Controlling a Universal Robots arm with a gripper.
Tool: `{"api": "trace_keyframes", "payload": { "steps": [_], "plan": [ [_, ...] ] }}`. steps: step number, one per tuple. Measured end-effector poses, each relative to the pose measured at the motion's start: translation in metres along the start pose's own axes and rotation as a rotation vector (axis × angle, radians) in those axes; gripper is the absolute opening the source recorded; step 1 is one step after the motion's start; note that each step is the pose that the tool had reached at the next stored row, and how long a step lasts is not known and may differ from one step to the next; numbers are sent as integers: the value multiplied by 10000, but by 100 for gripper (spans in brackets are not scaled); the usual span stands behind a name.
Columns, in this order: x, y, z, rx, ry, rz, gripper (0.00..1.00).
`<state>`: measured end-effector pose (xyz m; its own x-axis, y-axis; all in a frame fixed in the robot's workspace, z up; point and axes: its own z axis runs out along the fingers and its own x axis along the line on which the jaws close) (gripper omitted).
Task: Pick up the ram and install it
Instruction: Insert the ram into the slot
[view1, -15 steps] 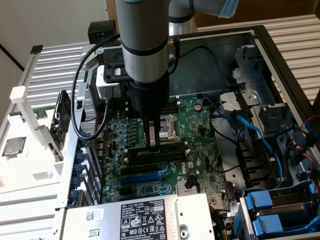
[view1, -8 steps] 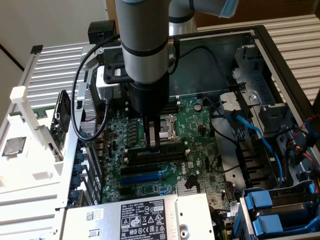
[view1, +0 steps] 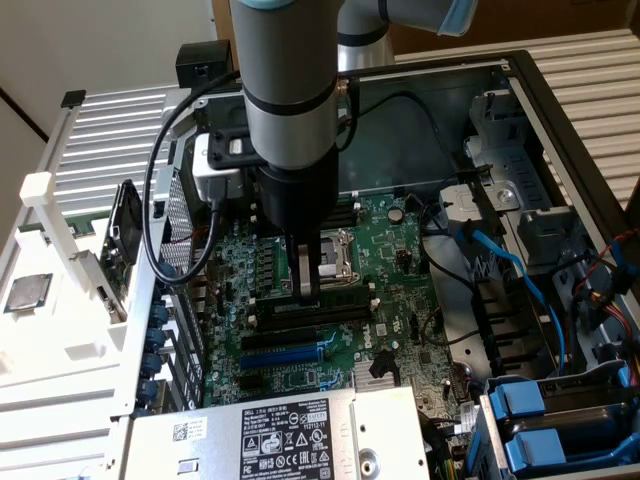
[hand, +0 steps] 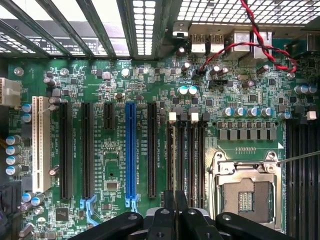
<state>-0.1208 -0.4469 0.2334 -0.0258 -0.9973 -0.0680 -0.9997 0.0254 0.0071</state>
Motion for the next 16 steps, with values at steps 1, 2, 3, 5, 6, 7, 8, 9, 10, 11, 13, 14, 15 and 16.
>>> {"api": "trace_keyframes", "payload": {
  "steps": [1, 2, 3, 5, 6, 7, 8, 9, 10, 11, 13, 14, 15, 16],
  "plan": [
    [0, 0, 2, -1, 0, 0, 12],
    [0, 0, 3, 0, 0, 0, 12],
    [0, 0, 4, 0, 0, -2, 12],
    [-2, 2, 5, 0, -1, -6, 12],
    [-2, 3, 5, 0, -1, -9, 12],
    [-2, 3, 5, -1, -1, -13, 12],
    [-3, 3, 5, -1, -1, -18, 12],
    [-3, 3, 6, -2, -1, -23, 12],
    [-3, 3, 6, -3, 0, -30, 12],
    [-3, 3, 5, -4, 1, -41, 12],
    [-3, 3, 6, -5, 1, -55, 12],
    [-3, 3, 6, -4, 0, -55, 12],
    [-3, 3, 6, -4, 0, -56, 12],
    [-3, 3, 6, -4, 0, -57, 12]
  ]
}}
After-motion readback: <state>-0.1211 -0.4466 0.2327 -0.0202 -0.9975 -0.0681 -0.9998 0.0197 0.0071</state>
